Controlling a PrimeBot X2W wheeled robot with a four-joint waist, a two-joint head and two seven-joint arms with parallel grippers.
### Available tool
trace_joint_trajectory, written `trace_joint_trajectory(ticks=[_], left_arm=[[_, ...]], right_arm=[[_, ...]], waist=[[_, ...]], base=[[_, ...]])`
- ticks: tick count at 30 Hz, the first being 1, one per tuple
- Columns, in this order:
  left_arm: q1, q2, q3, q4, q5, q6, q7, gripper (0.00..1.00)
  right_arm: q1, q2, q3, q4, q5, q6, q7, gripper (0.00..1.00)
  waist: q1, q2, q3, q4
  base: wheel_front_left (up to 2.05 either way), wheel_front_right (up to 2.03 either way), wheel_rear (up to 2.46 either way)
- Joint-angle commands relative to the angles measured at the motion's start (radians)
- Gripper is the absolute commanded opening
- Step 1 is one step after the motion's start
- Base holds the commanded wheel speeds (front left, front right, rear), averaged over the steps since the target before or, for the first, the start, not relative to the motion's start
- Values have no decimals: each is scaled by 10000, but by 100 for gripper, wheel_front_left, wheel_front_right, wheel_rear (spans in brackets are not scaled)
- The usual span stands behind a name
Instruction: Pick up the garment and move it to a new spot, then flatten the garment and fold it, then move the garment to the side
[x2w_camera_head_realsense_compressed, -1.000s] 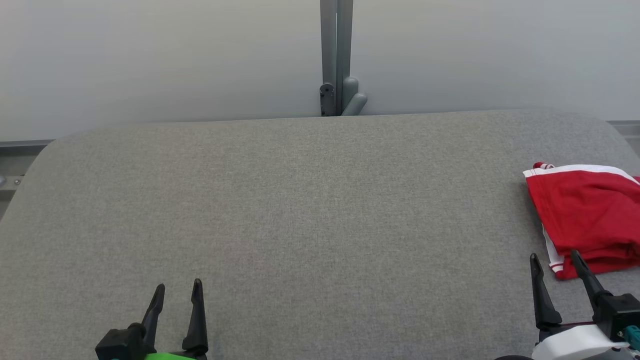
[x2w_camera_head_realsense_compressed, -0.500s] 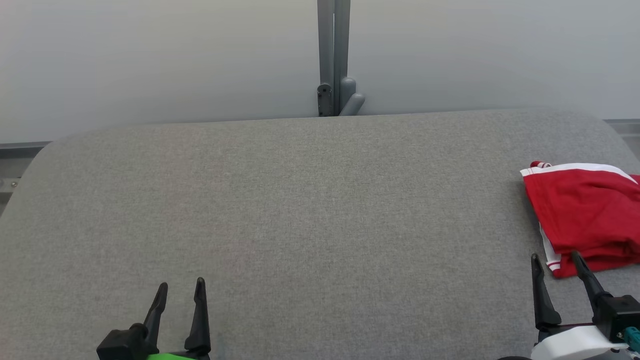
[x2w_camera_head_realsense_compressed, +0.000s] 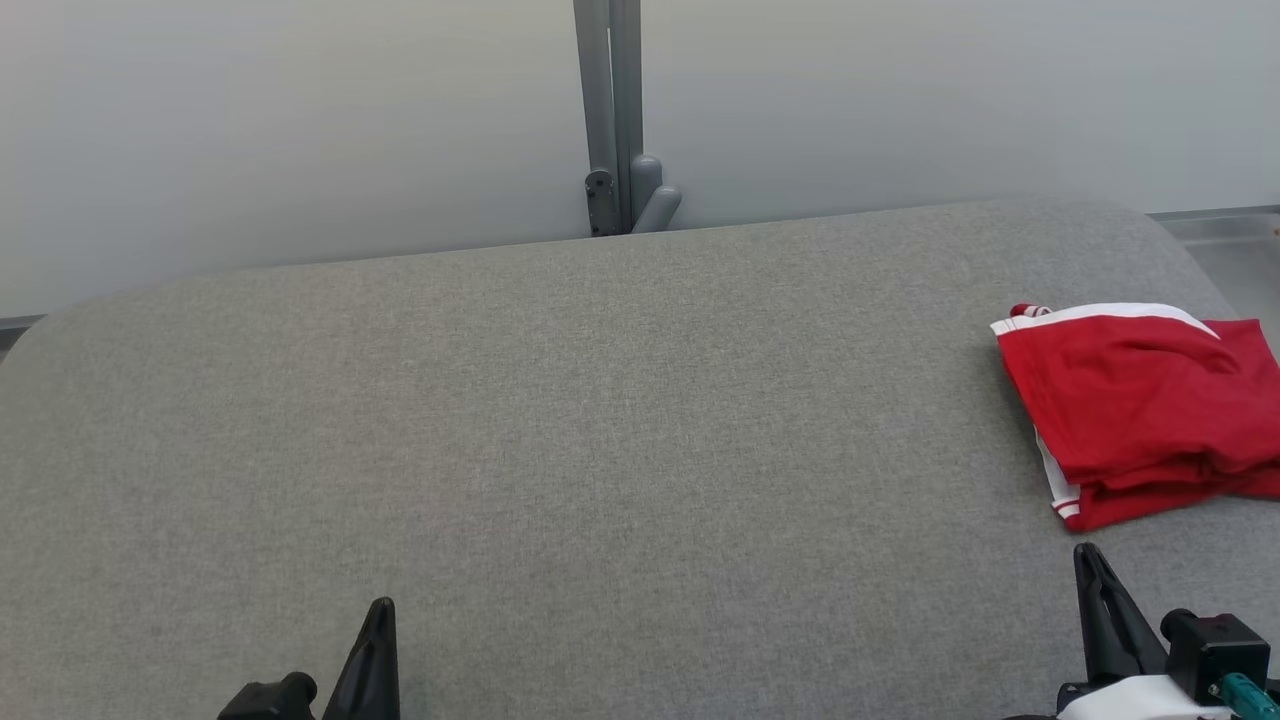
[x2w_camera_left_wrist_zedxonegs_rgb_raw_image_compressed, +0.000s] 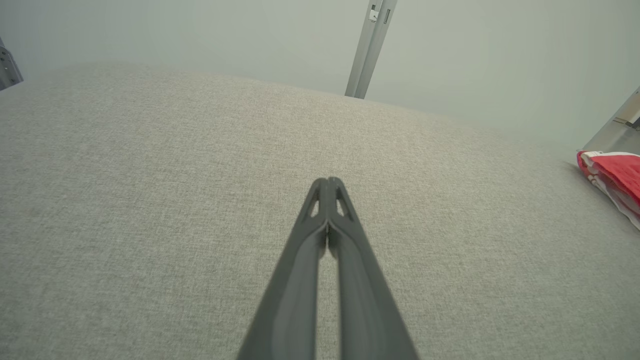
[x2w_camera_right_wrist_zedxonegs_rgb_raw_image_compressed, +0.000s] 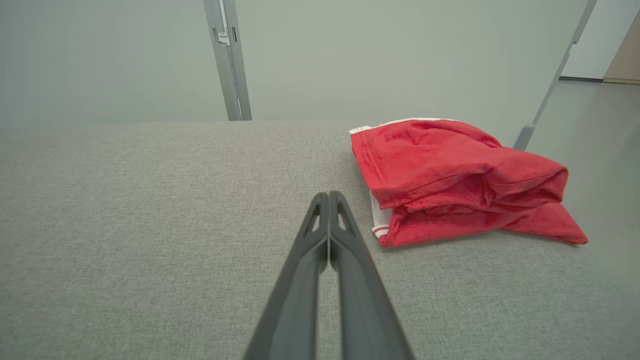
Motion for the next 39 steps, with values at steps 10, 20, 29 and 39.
trace_joint_trajectory(ticks=[10,20,29,39], left_arm=[[-349,8,332,-85,-1968,-55,575,0],[-607,15,588,-142,-3523,-103,1025,0],[-814,21,798,-180,-4778,-133,1392,0],[-1001,27,979,-212,-5915,-171,1724,0]], right_arm=[[-417,22,-28,122,2359,-2,600,0],[-691,55,17,188,4242,-3,1019,0],[-929,82,39,261,5754,-5,1372,0],[-1144,106,54,332,7124,-5,1699,0]], waist=[[0,11,42,35],[0,20,80,65],[0,29,114,93],[0,38,149,121]], base=[[0,0,0],[0,0,0],[0,0,0],[0,0,0]])
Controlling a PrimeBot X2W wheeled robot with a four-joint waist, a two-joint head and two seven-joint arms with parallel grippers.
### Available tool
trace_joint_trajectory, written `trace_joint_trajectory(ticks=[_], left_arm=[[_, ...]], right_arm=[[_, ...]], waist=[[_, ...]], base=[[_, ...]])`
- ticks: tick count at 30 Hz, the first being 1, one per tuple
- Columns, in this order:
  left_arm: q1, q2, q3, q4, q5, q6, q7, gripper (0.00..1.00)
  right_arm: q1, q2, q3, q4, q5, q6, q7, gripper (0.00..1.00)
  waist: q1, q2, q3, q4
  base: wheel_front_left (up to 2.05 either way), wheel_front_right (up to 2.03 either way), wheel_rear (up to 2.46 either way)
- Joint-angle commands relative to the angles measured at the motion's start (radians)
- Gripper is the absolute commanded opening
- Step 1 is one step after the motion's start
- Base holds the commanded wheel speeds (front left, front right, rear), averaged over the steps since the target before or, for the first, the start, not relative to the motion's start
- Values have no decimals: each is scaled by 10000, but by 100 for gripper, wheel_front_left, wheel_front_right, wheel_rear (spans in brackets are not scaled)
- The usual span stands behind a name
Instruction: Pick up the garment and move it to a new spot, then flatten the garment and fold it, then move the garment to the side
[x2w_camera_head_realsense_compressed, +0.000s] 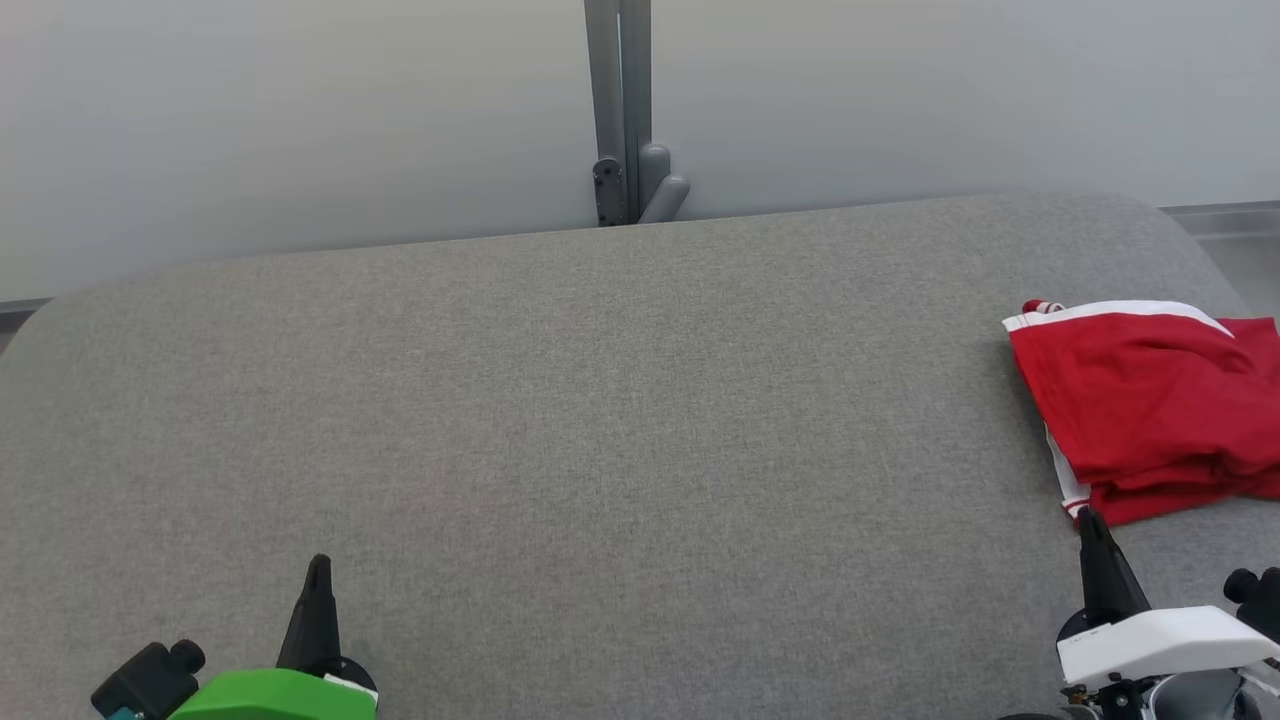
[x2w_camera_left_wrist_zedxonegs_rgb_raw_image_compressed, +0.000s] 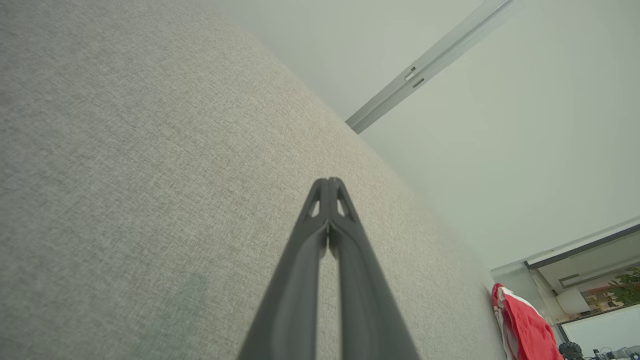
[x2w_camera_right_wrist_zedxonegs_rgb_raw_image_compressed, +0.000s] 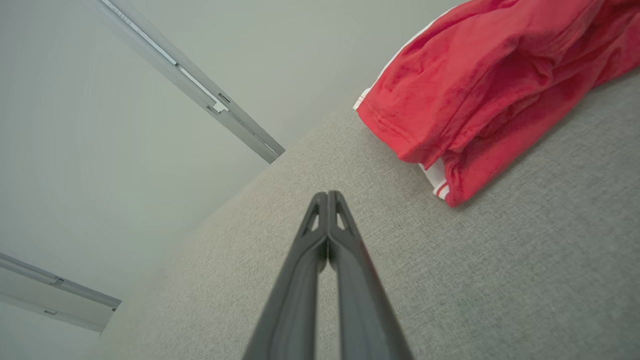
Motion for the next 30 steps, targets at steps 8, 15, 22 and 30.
trace_joint_trajectory(ticks=[8,15,22,30], left_arm=[[-412,34,205,-147,-1074,-93,291,0],[-539,38,319,-169,-1805,-102,507,0],[-652,43,443,-192,-2511,-127,716,0],[-772,48,565,-214,-3272,-151,934,0]], right_arm=[[-427,-2,7,-29,1258,-3,285,0],[-566,11,16,20,2165,-4,497,0],[-687,26,23,69,3010,-4,706,0],[-824,41,33,119,3916,-2,923,0]], waist=[[0,45,30,25],[0,52,57,46],[0,58,83,68],[0,66,114,92]], base=[[0,0,0],[0,0,0],[0,0,0],[0,0,0]])
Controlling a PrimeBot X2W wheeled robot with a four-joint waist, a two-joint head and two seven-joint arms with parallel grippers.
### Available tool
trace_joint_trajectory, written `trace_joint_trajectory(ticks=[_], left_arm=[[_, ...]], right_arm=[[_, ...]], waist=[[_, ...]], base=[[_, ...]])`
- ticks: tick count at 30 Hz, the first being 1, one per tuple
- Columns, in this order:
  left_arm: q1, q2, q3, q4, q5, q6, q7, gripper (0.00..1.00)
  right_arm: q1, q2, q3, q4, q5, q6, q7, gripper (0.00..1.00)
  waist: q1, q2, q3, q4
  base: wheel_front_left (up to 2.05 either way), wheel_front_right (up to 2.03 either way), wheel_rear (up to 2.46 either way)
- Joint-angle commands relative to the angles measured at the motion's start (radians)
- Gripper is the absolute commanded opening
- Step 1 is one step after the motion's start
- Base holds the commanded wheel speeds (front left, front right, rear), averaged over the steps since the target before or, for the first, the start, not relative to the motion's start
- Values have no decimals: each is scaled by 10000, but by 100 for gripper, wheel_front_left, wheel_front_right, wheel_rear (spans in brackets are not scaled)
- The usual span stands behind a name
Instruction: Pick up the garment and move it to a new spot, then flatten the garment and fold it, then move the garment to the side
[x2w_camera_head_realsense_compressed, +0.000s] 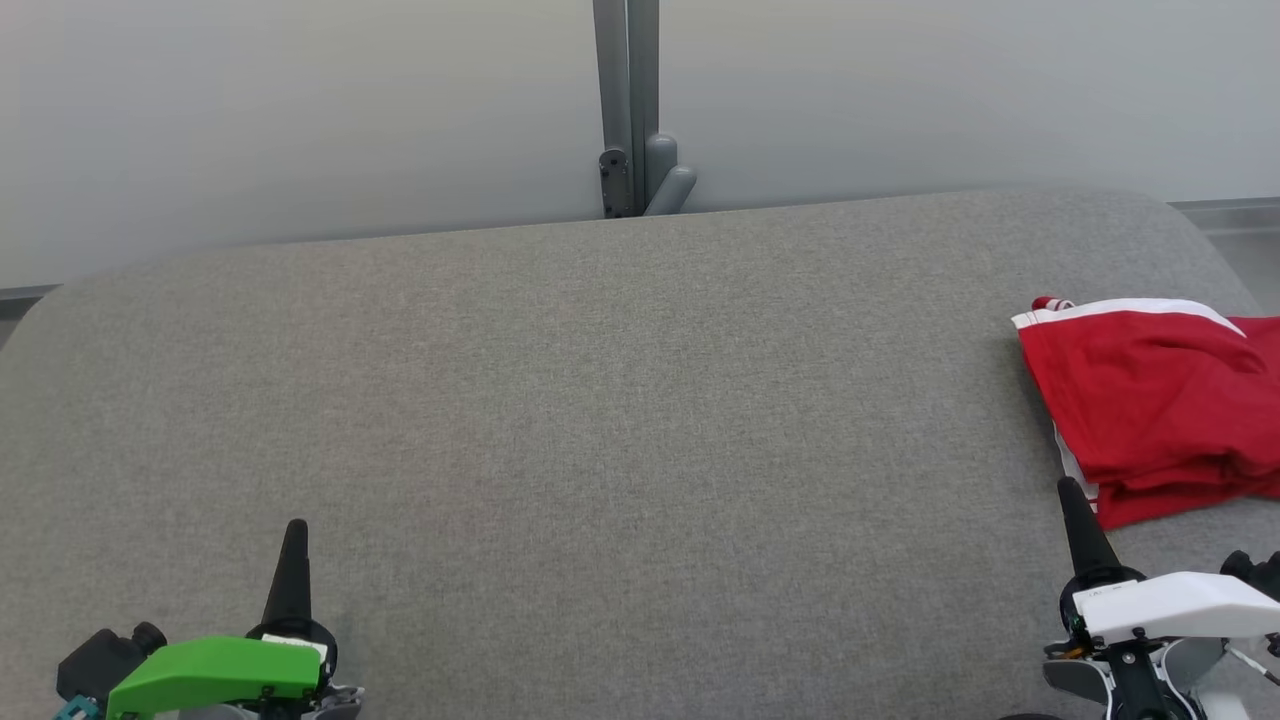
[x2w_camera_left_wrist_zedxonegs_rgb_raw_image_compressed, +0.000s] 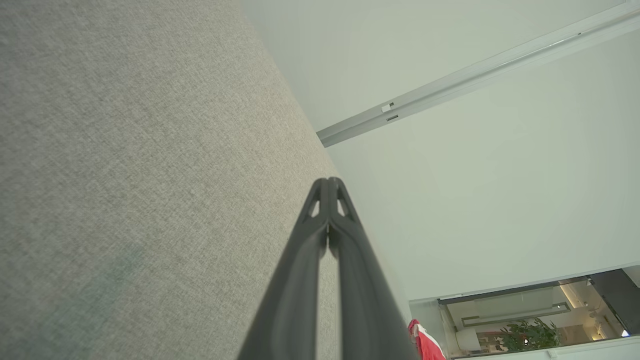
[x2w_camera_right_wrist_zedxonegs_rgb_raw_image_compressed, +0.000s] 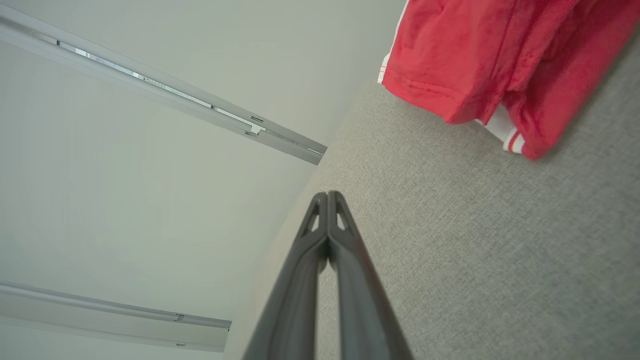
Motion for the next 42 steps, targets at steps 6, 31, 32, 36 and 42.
trace_joint_trajectory(ticks=[6,31,32,36,42], left_arm=[[-322,47,150,-123,-660,-78,199,0],[-638,60,479,-173,-2697,-133,795,0],[-651,61,490,-174,-2772,-136,810,0],[-714,62,540,-181,-3022,-146,891,0],[-761,66,614,-188,-3451,-162,1016,0]], right_arm=[[-306,-34,10,-12,797,5,206,0],[-678,16,38,129,3235,4,794,0],[-691,18,39,134,3323,4,809,0],[-730,25,42,156,3644,3,885,0],[-788,33,47,186,4128,3,1011,0]], waist=[[0,71,23,20],[0,96,123,100],[0,97,126,103],[0,100,142,115],[0,106,165,134]], base=[[0,0,0],[0,0,0],[0,0,0],[0,0,0],[0,0,0]])
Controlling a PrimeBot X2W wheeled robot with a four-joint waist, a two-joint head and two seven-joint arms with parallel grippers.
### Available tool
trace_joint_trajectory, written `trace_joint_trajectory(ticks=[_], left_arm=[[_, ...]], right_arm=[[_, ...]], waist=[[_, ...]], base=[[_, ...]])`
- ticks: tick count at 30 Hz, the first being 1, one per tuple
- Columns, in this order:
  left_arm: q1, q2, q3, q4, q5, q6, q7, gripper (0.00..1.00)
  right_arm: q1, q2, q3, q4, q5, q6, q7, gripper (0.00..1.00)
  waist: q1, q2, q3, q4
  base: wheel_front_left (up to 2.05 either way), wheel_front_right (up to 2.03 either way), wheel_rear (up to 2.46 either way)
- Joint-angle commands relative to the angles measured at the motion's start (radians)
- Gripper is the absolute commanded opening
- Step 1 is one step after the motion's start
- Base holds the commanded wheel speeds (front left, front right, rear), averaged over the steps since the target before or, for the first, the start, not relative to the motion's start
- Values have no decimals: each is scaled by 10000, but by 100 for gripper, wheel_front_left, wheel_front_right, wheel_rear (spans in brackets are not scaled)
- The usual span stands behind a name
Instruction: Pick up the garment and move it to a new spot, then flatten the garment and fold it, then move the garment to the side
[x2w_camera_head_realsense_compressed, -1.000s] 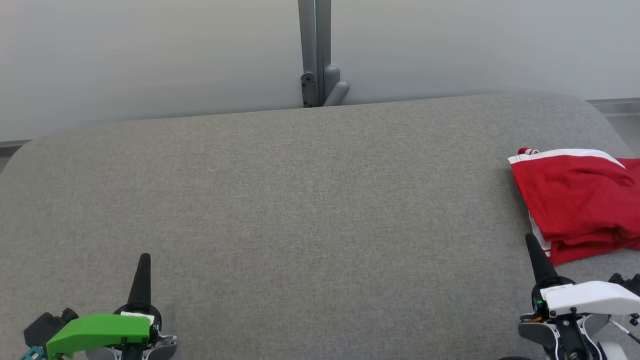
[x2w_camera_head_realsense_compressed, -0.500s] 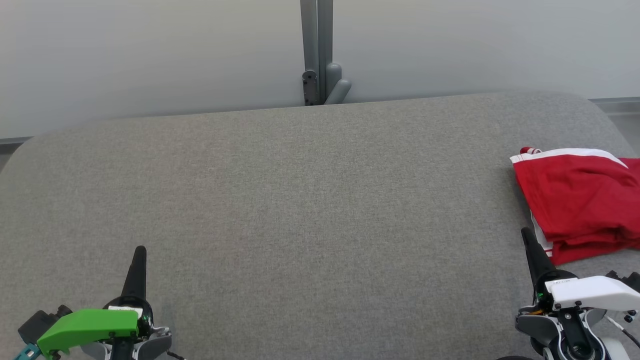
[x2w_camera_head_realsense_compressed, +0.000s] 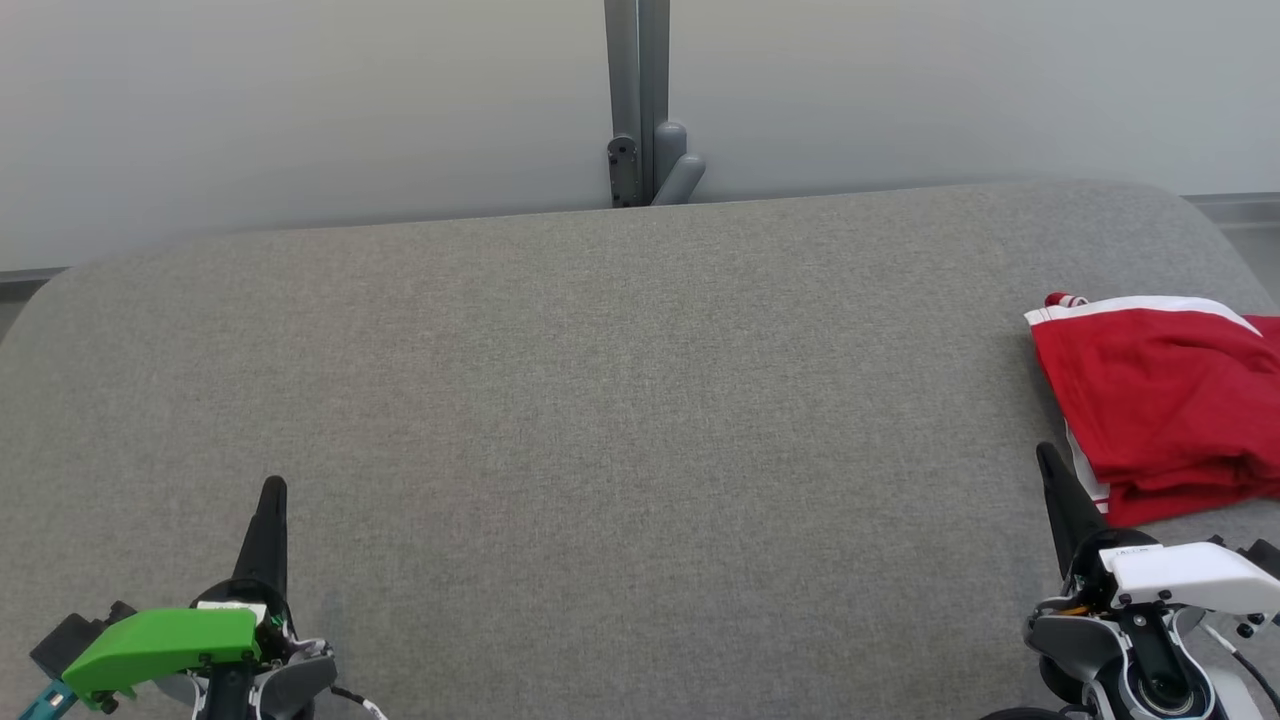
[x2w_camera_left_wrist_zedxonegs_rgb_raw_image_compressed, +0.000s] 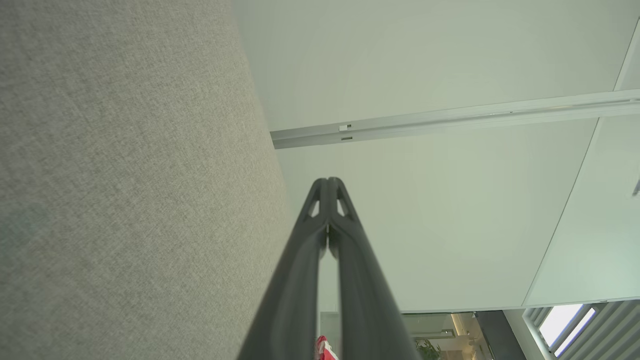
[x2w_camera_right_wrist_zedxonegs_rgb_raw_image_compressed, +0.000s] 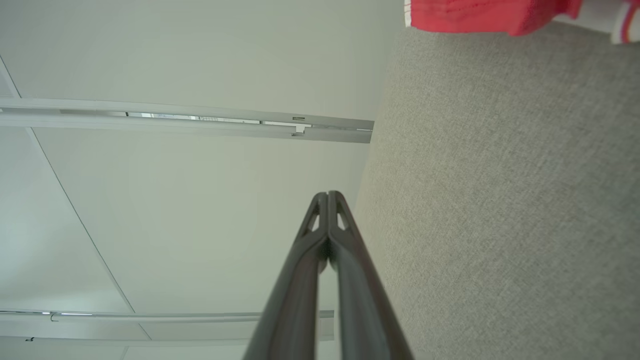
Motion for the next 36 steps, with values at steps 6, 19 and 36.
trace_joint_trajectory(ticks=[6,19,36], left_arm=[[-248,59,128,-58,-552,-93,158,0],[-326,60,187,-58,-987,-86,304,0],[-319,60,184,-59,-988,-86,301,0]], right_arm=[[-203,-9,17,40,644,4,187,0],[-250,-1,23,76,1173,4,301,0],[-250,-1,25,73,1175,4,300,0]], waist=[[0,112,26,21],[0,120,56,46],[0,120,56,46]], base=[[0,0,0],[0,0,0],[0,0,0]])
